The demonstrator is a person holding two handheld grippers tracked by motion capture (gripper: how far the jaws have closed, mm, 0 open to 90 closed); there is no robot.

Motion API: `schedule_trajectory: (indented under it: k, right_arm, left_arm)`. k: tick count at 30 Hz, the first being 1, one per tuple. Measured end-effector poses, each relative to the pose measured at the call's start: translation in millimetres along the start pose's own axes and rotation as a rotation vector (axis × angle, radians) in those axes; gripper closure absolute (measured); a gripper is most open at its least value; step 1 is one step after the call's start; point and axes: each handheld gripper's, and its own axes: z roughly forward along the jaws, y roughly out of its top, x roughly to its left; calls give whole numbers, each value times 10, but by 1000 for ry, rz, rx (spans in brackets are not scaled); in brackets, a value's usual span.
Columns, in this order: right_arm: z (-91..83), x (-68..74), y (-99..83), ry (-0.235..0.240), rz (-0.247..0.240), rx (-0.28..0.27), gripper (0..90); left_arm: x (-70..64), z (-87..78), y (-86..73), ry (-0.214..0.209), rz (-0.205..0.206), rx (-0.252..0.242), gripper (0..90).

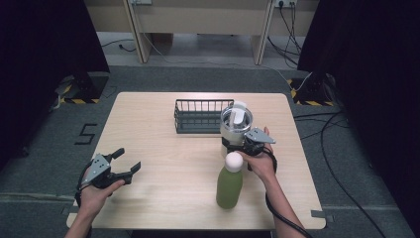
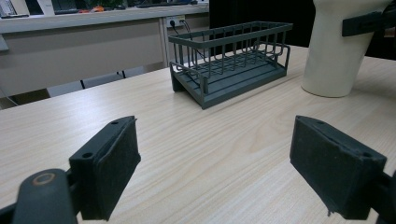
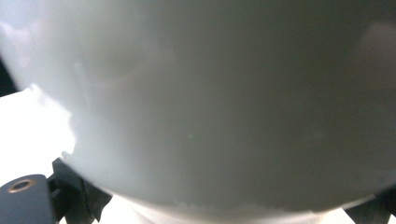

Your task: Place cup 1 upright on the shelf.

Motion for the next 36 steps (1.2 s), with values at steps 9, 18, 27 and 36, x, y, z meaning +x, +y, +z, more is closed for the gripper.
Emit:
schedule_trajectory:
  k: [9,18,27,36]
  right_arm:
    - [-2,12,14,-11,-6,2,100]
    - [0,17,32,-8,4,9,101]
    - [-18,24,93,-1,6,7,102]
    - [-43,45,171,-3,2,-11,102]
  left_arm:
    - [-3,4,0,-4,1,-1,148]
    - [-3,3,-3,-3,-1,-1,149]
    - [-1,3,-5,-1,-3,-1,149]
    - [-1,1,-5,3,-6,-3,149]
